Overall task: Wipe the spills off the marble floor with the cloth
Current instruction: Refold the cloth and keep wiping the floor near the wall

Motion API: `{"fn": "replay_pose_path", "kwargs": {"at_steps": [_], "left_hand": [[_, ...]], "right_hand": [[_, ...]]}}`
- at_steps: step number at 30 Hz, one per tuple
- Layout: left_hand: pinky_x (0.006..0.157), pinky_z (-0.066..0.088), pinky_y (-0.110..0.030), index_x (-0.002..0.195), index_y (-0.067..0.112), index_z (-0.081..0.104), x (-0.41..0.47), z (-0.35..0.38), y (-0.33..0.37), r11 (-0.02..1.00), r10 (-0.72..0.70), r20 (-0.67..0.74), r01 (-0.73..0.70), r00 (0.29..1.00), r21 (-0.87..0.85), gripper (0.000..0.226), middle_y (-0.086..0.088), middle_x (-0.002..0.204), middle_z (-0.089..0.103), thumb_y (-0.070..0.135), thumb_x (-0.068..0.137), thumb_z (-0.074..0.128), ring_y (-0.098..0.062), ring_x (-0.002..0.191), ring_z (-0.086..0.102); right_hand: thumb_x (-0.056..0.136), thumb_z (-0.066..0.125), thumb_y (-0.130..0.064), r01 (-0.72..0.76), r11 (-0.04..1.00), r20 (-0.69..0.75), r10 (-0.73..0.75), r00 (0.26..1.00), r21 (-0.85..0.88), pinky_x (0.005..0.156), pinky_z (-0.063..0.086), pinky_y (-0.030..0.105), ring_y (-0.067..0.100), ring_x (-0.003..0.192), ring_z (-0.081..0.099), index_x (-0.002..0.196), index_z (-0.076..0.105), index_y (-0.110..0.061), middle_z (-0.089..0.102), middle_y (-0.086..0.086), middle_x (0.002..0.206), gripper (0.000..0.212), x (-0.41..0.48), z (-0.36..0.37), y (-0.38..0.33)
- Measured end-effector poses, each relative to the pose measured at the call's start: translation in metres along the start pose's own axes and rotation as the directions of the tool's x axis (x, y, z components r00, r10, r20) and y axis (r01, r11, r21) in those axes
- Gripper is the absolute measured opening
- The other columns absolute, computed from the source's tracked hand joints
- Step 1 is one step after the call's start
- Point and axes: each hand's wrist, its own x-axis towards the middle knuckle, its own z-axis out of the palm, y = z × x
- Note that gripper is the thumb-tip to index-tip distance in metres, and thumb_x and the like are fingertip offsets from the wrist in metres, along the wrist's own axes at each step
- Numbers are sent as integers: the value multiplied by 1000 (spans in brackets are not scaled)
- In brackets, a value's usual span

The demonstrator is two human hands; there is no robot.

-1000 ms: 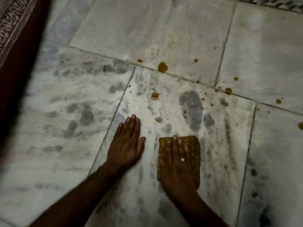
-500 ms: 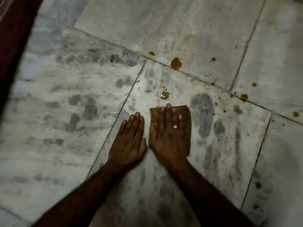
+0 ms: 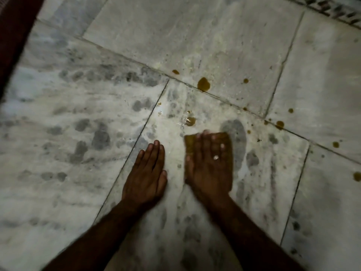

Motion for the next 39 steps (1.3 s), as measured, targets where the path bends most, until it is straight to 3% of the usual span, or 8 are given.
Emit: {"fn": "replay_pose_path", "kwargs": {"at_steps": [3,5,11,17,24,28,32,39], "left_hand": [[124,18,-47,155,0,25,0,-1,-2,1000,-10,-11,10,1000,-3,64,-18,164,21,29,98,32,-28,153,20],[125,16,-46,156,1,24,-2,0,-1,1000,-24,-7,24,1000,0,65,-17,165,20,30,99,32,-28,154,19],[126,14,-44,156,2,23,0,2,1,999,-44,-24,44,999,2,63,-17,165,18,32,102,33,-28,154,16],[119,31,-43,145,0,48,10,-2,-11,990,-106,-105,94,989,-108,54,-18,153,46,24,98,36,-31,141,46],[124,15,-43,154,-1,31,32,-5,-27,970,-243,-63,243,968,-11,61,-19,162,29,28,100,28,-32,151,27],[125,17,-46,154,-1,27,31,-8,-28,963,-269,-105,267,957,-32,60,-20,164,23,26,101,30,-31,153,21],[124,19,-49,154,-2,28,28,-6,-28,962,-274,-116,272,955,-29,59,-21,163,24,25,101,31,-31,153,22],[124,18,-47,153,-2,31,29,-9,-26,950,-310,-111,304,944,-67,61,-19,163,27,23,99,37,-30,152,24]], "right_hand": [[105,45,-37,357,933,45,-359,932,41,120,37,52,31,154,34,159,40,-12,35,13,166,59,-63,-11,4],[105,46,-39,439,897,40,-441,896,48,120,38,53,30,153,36,158,42,-15,37,10,166,58,-77,-17,36],[106,32,-42,-63,997,43,61,997,35,129,16,52,34,158,22,164,23,-9,20,17,171,67,12,4,-4],[106,39,-39,371,928,79,-372,925,31,124,32,52,32,155,33,161,35,-13,30,14,168,60,-52,-6,8],[108,27,-40,-125,992,31,125,992,26,129,14,53,37,157,24,164,21,-6,23,22,170,65,54,2,12],[107,40,-31,150,988,-33,-149,988,44,127,19,57,42,155,29,162,23,-3,30,25,166,64,77,13,-52],[108,34,-40,504,864,97,-503,859,19,127,23,50,30,158,25,164,27,-16,25,12,171,61,16,-1,-15],[107,24,-43,118,990,113,-126,986,73,129,3,46,32,160,15,166,15,-16,15,12,173,66,118,3,-55]]}}
